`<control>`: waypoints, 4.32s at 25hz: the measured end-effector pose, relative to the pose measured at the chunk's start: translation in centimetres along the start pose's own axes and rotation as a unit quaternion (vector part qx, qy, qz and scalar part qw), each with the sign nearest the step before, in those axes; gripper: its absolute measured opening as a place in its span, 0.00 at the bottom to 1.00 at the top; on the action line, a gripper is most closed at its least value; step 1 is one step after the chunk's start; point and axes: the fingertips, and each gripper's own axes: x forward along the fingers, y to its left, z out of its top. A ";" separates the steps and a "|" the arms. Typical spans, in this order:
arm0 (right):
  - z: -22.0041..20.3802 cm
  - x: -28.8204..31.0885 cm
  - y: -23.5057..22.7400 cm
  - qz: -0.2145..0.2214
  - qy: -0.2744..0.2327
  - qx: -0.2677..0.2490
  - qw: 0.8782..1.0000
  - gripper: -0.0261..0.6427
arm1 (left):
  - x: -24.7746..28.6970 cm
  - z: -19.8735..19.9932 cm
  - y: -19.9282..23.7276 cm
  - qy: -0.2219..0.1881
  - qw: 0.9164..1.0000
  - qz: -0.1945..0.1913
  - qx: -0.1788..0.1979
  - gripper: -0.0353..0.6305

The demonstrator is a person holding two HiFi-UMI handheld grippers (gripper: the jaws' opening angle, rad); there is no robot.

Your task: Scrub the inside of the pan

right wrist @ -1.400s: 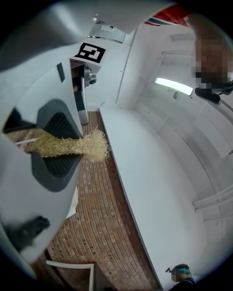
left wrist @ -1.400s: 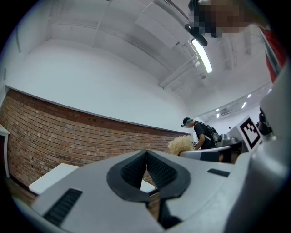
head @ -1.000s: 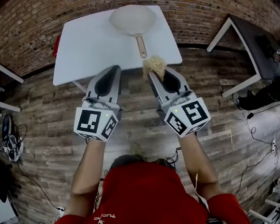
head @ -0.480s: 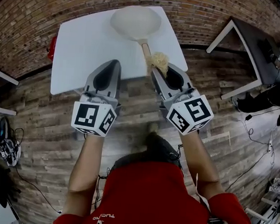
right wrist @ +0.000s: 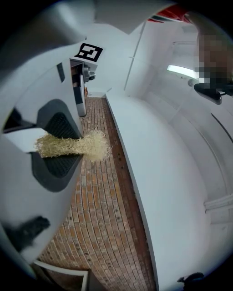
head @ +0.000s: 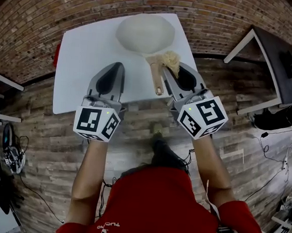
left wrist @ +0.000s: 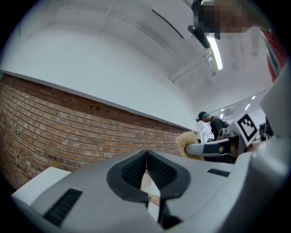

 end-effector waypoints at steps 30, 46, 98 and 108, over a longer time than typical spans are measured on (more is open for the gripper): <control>-5.4 27.0 -17.4 0.022 0.140 0.029 0.990 0.17 | 24.8 -6.0 14.4 0.032 0.998 0.047 0.026 0.08; -18.2 35.9 -19.7 -0.018 0.342 0.065 0.937 0.17 | 27.0 -9.1 20.1 0.043 0.998 0.035 0.017 0.08; -25.2 32.1 -18.6 0.008 0.501 0.007 0.865 0.17 | 24.5 -10.1 21.6 0.046 0.998 0.047 0.003 0.08; -23.7 29.1 -22.6 -0.037 0.497 0.017 0.867 0.17 | 24.9 -11.1 20.8 0.055 0.998 0.035 0.002 0.08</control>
